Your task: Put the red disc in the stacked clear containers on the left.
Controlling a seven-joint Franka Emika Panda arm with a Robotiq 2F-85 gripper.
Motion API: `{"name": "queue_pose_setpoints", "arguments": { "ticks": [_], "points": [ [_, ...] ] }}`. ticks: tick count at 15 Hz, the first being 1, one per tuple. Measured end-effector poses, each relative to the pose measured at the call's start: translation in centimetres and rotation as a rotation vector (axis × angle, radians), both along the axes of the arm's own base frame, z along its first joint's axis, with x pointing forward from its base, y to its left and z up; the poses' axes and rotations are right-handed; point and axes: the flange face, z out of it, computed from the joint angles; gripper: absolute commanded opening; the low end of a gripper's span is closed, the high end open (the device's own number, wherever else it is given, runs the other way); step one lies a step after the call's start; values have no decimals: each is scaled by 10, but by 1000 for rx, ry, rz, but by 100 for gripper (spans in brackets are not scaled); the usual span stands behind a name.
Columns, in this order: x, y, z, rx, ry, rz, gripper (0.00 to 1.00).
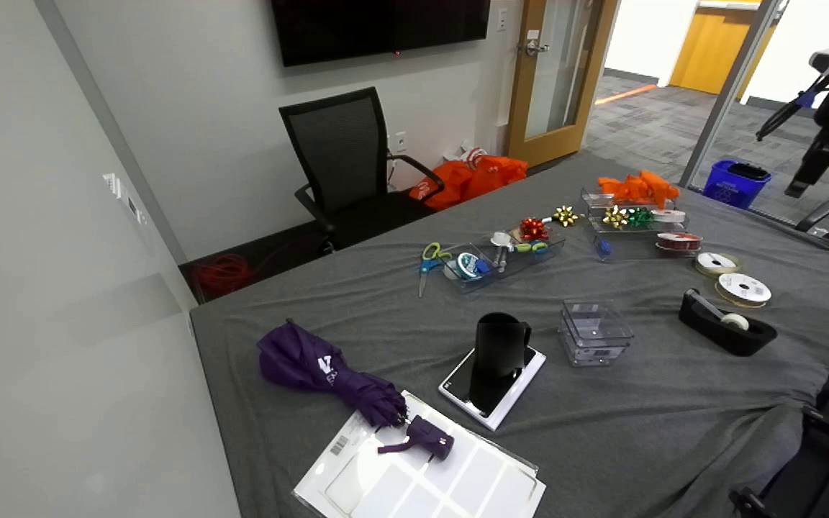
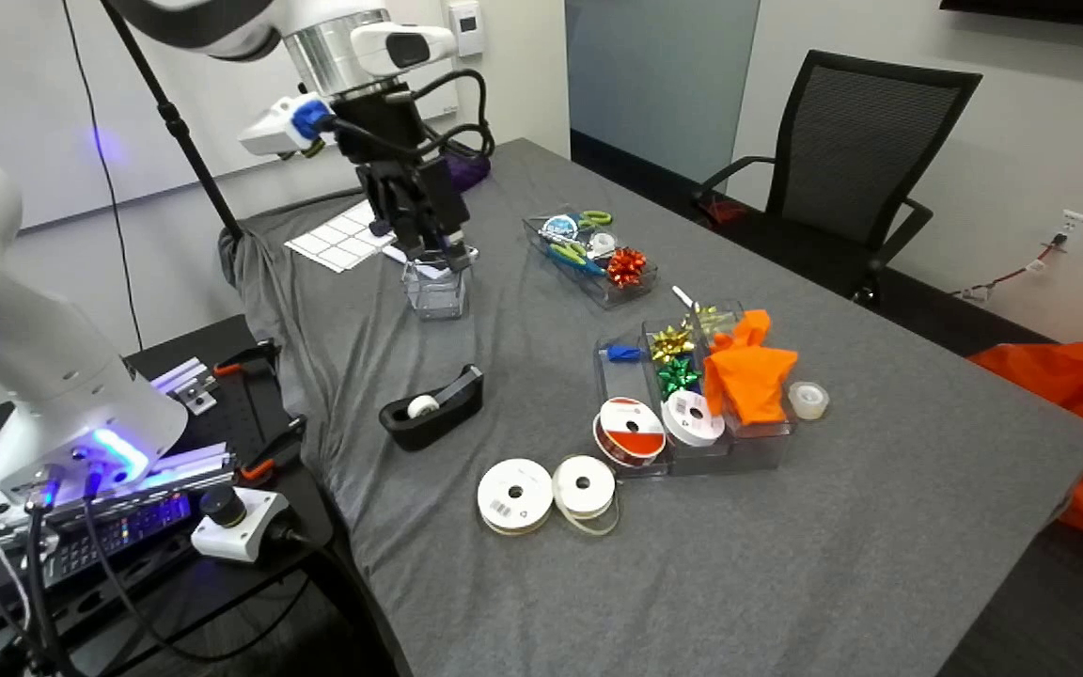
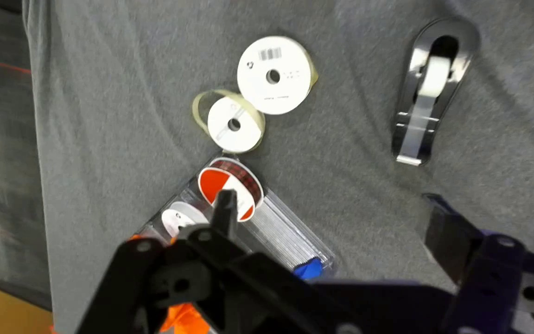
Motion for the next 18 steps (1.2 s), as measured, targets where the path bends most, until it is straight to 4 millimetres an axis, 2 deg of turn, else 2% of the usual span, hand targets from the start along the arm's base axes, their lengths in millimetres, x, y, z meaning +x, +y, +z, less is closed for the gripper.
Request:
{"name": "queue_pose_setpoints", "arguments": {
  "ticks": [4,9,15,18],
  "points": [
    [23,-28,-29,-79,-58,123,100],
    [45,-58,-57,-145,-113,160,100],
    [50,-52,-54,-147,-127,178,100],
    [61,-48,-67,-157,-175,230,100]
  ]
}}
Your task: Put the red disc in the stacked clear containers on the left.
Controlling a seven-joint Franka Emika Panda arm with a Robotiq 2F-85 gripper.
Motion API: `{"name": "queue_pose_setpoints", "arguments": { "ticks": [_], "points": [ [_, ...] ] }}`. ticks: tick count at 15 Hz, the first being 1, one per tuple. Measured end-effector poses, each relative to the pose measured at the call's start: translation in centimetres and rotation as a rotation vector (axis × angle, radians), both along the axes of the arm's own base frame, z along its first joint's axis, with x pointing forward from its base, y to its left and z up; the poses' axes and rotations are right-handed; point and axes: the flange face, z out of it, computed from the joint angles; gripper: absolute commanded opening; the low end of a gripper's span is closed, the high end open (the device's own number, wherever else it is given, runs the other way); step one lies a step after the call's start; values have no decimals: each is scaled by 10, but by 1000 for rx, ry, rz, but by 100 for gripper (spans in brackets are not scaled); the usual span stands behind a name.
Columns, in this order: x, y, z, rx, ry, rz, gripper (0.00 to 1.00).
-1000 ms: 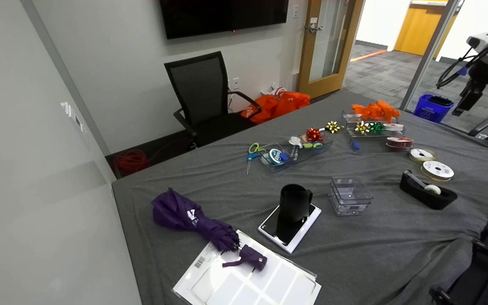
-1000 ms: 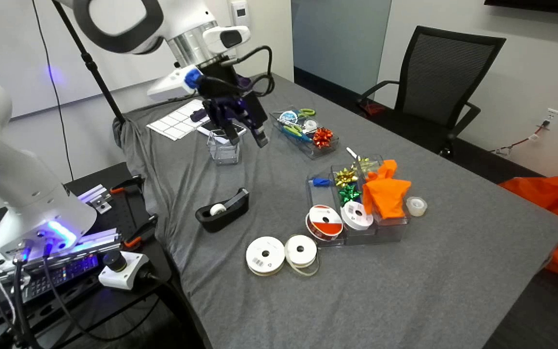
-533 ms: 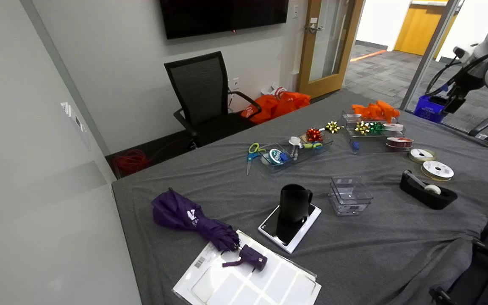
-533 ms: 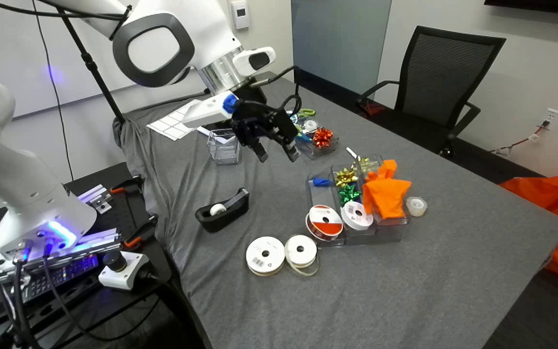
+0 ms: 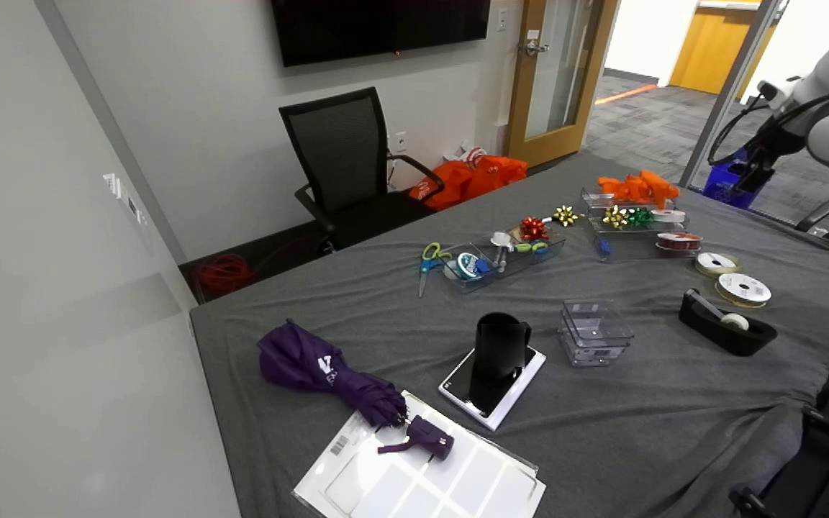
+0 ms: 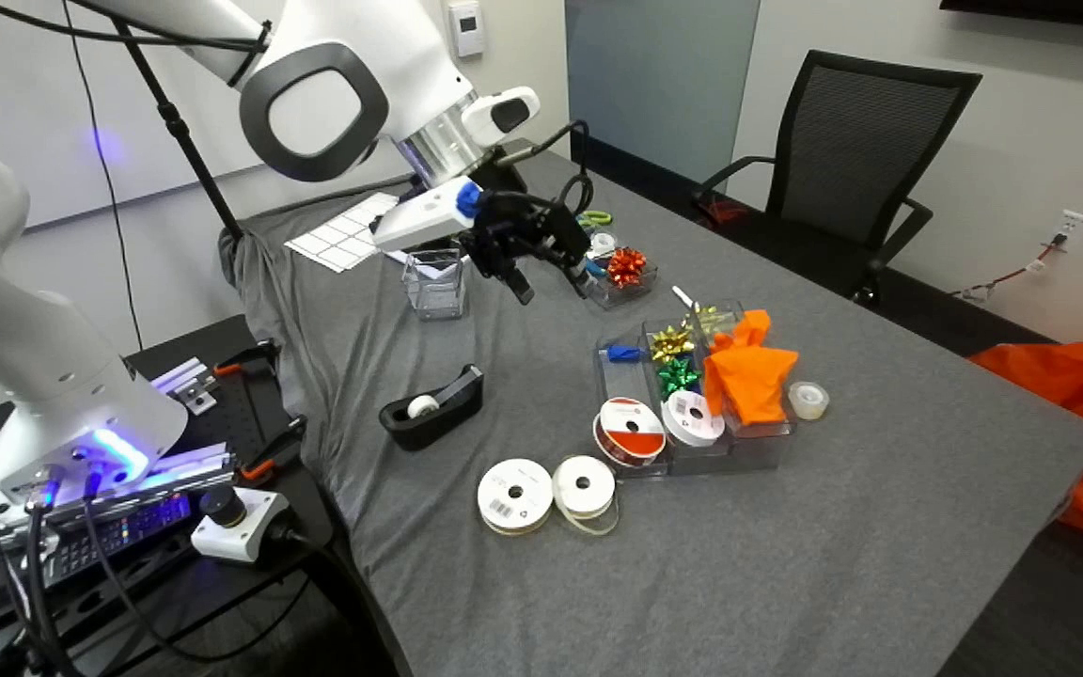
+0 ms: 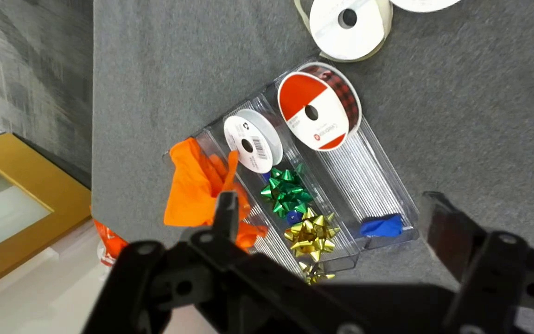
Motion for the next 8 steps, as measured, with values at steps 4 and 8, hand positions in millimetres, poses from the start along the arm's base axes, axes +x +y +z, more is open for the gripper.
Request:
{"name": "queue_pose_setpoints", "arguments": {
  "ticks": [4,8],
  "points": [
    [12,1,-46,-9,49,149,100],
    [26,-2,-83,21,105,251,100]
  ]
}}
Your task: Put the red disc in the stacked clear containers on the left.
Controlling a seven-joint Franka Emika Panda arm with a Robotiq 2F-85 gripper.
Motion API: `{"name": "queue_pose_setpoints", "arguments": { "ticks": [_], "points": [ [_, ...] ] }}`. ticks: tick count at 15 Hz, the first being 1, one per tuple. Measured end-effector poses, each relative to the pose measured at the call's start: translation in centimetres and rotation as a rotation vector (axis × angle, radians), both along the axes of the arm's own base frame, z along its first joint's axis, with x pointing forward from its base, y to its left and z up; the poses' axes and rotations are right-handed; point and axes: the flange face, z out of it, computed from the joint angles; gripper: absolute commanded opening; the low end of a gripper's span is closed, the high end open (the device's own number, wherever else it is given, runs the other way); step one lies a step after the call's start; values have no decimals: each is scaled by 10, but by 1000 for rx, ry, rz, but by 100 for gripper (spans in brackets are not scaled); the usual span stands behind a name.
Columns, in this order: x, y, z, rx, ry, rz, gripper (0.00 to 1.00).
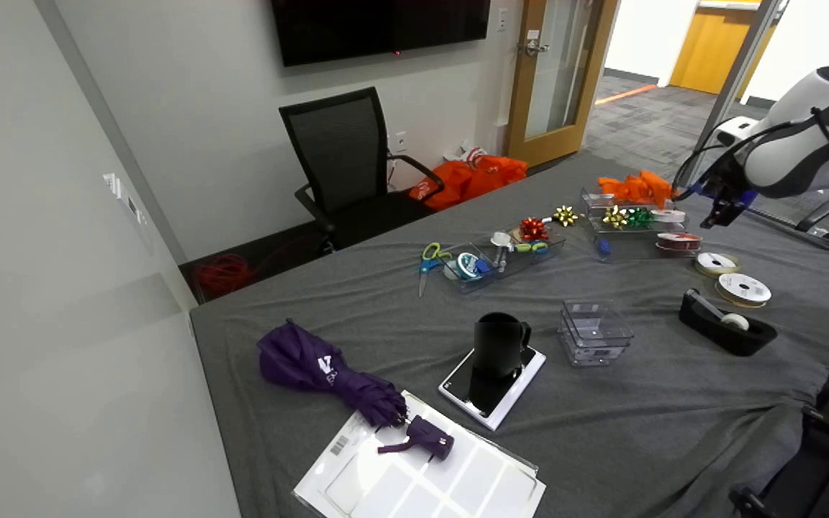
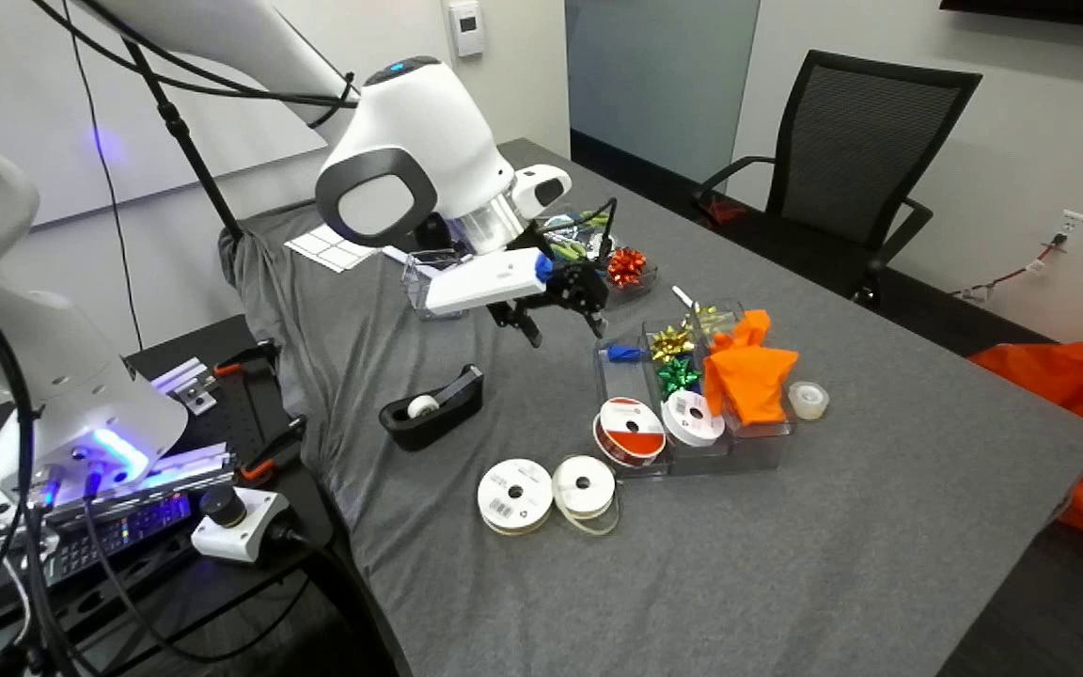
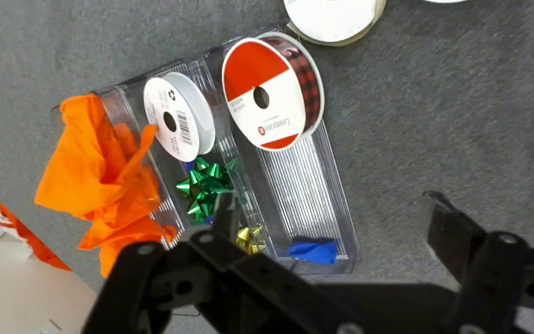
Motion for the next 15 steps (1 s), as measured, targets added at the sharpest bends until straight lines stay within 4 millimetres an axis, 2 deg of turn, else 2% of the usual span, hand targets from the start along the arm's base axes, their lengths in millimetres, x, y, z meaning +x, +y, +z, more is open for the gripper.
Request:
{"name": "queue_pose_setpoints", "arguments": {
  "ticks": [5,10,15],
  "points": [
    [15,-30,-34,-21,46,63,100],
    [19,-66,-73,-109,121,131,100],
    [17,-74,-97,-131,170,177,100]
  ]
}}
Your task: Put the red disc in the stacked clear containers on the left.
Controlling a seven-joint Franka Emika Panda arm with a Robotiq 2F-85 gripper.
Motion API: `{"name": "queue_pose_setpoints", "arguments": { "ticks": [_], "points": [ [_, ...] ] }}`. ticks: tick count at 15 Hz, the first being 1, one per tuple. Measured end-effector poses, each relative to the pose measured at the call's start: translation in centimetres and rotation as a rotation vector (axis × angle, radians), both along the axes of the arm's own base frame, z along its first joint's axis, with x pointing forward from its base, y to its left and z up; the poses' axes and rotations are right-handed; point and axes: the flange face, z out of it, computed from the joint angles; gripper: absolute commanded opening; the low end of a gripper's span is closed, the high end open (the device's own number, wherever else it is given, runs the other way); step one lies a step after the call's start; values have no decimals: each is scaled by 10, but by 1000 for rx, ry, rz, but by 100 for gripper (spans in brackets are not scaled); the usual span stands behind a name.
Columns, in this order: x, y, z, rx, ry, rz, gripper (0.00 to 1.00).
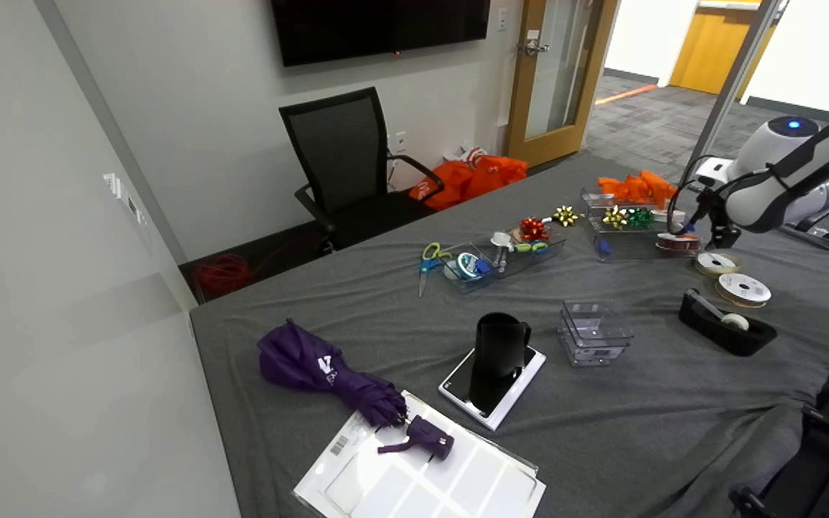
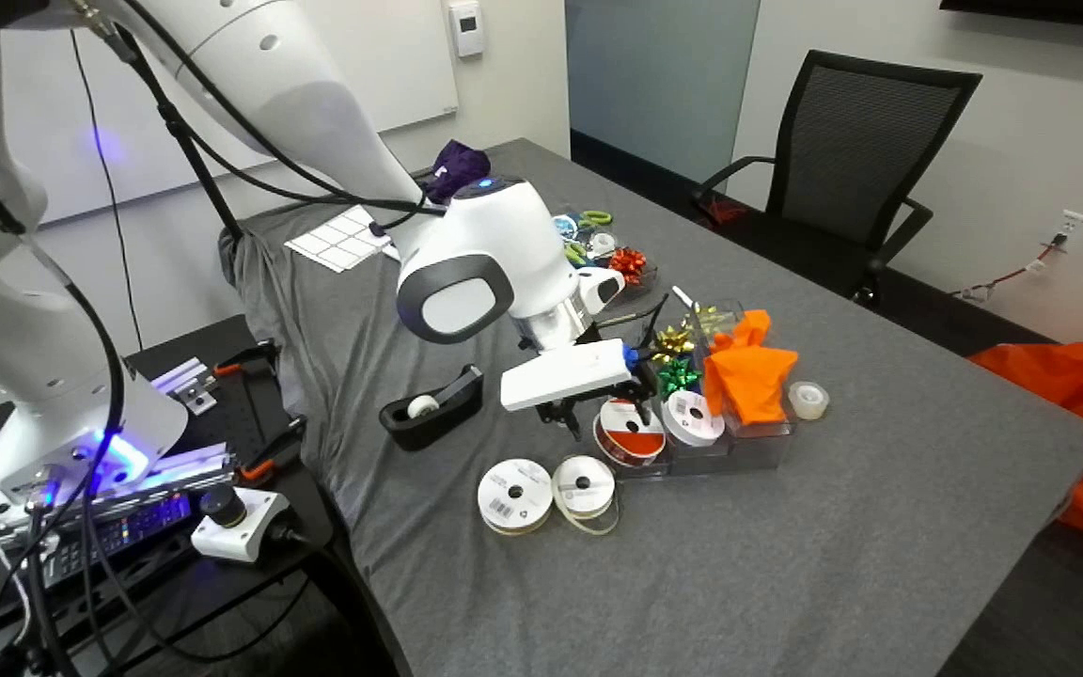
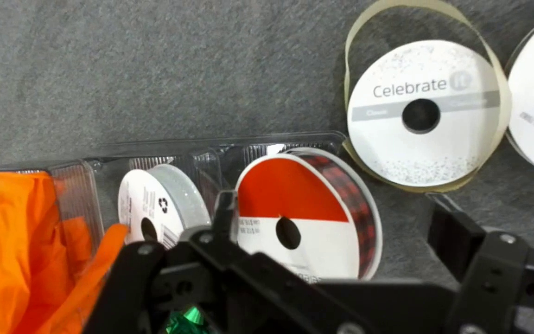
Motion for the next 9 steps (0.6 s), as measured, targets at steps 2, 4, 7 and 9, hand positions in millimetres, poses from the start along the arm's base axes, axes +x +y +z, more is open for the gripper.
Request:
{"name": "queue_pose_setpoints", "arguments": {
  "ticks": [2,4,7,9],
  "points": [
    [-2,-1,-4,-6,13,21,100],
    [-3,-1,-9,-15,21,41,100],
    [-2,2,-12,-35,8,81,100],
    [1,2,-14,-48,-3,103,100]
  ]
}}
